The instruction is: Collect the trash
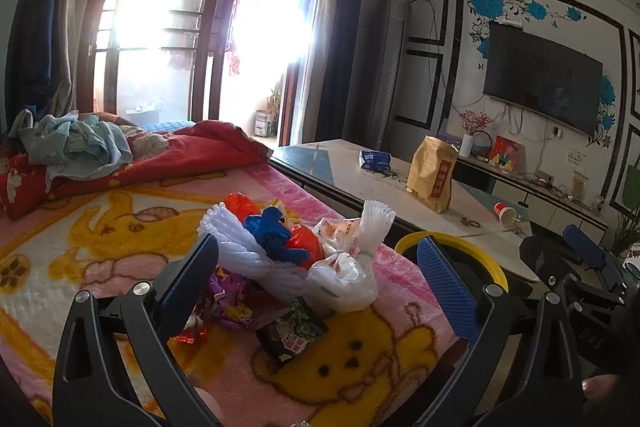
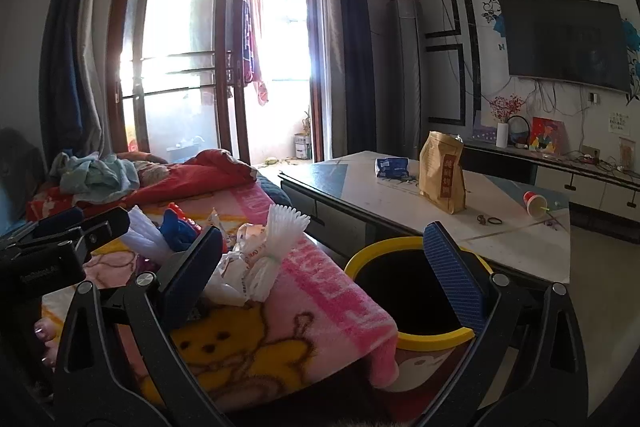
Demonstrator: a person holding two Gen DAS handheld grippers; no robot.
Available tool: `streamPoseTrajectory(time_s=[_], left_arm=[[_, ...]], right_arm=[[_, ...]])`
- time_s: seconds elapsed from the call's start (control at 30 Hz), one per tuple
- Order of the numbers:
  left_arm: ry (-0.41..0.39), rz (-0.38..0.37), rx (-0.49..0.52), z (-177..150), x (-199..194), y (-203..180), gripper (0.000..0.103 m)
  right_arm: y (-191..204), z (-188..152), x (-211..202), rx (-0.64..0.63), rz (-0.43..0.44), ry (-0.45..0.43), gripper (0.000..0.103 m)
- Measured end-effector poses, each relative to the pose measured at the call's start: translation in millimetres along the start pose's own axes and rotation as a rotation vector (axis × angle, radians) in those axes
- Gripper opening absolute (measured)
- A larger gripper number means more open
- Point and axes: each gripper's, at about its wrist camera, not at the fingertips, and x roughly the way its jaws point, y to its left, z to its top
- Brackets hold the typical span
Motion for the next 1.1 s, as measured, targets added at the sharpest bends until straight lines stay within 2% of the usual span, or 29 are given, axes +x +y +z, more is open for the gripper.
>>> streamPoseTrajectory(time_s=[1.1], left_arm=[[0.008, 0.016, -0.013, -2.3, 3.8, 1.4, 0.097]], right_arm=[[-0.7, 0.7, 7.0, 0.019, 0.000, 0.026, 0.092]])
